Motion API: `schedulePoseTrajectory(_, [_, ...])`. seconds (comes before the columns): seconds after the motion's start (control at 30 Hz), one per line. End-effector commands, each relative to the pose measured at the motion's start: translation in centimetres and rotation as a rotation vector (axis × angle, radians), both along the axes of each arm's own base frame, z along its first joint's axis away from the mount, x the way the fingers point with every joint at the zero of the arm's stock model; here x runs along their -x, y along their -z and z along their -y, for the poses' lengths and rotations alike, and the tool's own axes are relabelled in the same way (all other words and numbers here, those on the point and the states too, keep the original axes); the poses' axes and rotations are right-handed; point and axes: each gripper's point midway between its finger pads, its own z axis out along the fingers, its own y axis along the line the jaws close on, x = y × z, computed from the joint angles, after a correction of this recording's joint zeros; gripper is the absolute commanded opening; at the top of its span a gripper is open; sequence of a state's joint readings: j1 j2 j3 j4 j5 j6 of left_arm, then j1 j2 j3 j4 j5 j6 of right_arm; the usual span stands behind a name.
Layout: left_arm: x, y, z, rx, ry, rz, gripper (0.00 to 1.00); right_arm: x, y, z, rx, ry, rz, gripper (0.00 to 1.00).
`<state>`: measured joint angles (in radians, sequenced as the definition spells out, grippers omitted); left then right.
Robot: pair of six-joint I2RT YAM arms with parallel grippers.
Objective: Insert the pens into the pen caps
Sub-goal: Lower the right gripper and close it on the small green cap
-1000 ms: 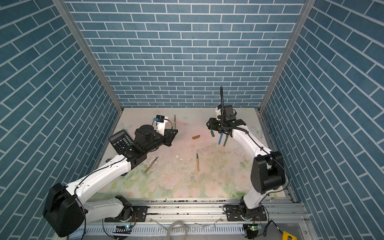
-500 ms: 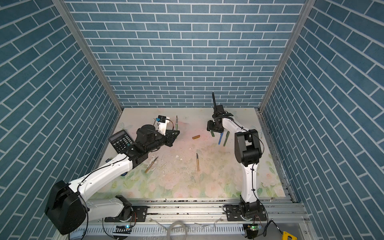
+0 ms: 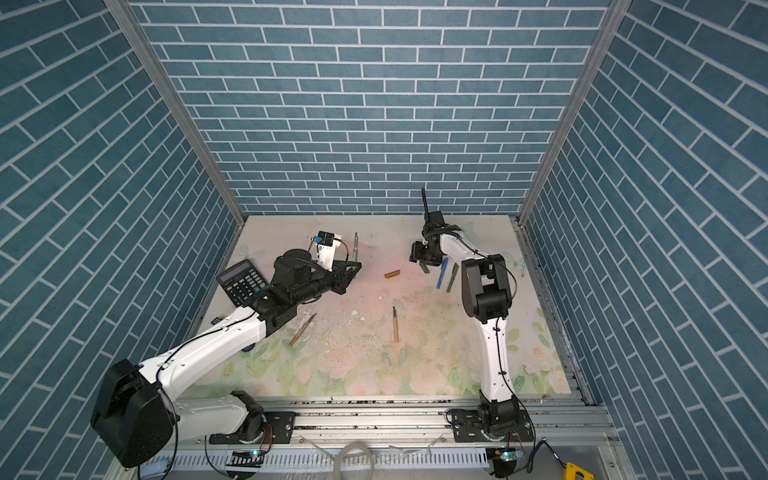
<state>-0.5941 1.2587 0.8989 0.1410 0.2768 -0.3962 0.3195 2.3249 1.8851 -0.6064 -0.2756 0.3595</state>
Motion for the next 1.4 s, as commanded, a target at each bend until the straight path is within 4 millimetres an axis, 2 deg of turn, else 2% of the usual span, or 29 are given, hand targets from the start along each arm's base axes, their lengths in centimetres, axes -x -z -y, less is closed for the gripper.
schedulePoseTrajectory(0.0, [-0.3,-0.6,0.3,0.014,0.012,0.016,0.0,1.4,0.8,-1.7,-0.034,-0.049,-0.054,0.62])
schedulePoseTrajectory(0.3, [-0.2,-0.5,0.5,0.013,0.02,0.008,0.0,5.2,1.8,-2.6,-0.041,-0.091,-0.114,0.59])
schedulePoseTrajectory(0.5, [-0.2,-0.5,0.6,0.015,0.027,0.003,0.0,8.1,2.4,-1.3,-0.014,-0.096,-0.152,0.57])
schedulePoseTrajectory(0.67, [-0.2,-0.3,0.7,0.015,0.033,-0.003,0.0,9.2,1.0,-0.2,0.028,-0.102,-0.135,0.56])
schedulePoseTrajectory(0.8, [-0.2,-0.3,0.8,0.014,0.035,-0.005,0.0,9.1,-1.9,-1.1,-0.038,-0.117,-0.093,0.51])
schedulePoseTrajectory(0.9, [-0.1,-0.4,0.7,0.014,0.035,0.0,0.0,8.8,-4.3,-1.0,-0.058,-0.104,-0.033,0.48])
schedulePoseTrajectory(0.97, [0.0,-0.6,0.8,0.02,0.042,0.002,0.0,8.4,-5.1,-0.3,-0.047,-0.085,-0.014,0.43])
schedulePoseTrajectory(1.07, [0.2,-0.7,1.2,0.034,0.063,0.0,0.0,7.5,-5.0,1.2,-0.027,-0.049,-0.023,0.26])
schedulePoseTrajectory(1.13, [0.3,-0.7,1.4,0.044,0.073,-0.01,0.0,6.9,-4.7,1.7,-0.011,-0.035,-0.028,0.2])
schedulePoseTrajectory(1.27, [0.5,-0.5,1.9,0.05,0.095,-0.022,0.0,5.8,-3.6,2.5,0.056,-0.035,-0.054,0.2])
schedulePoseTrajectory(1.37, [0.8,-0.5,2.3,0.055,0.111,-0.026,0.0,5.2,-2.8,3.1,0.087,-0.034,-0.073,0.24])
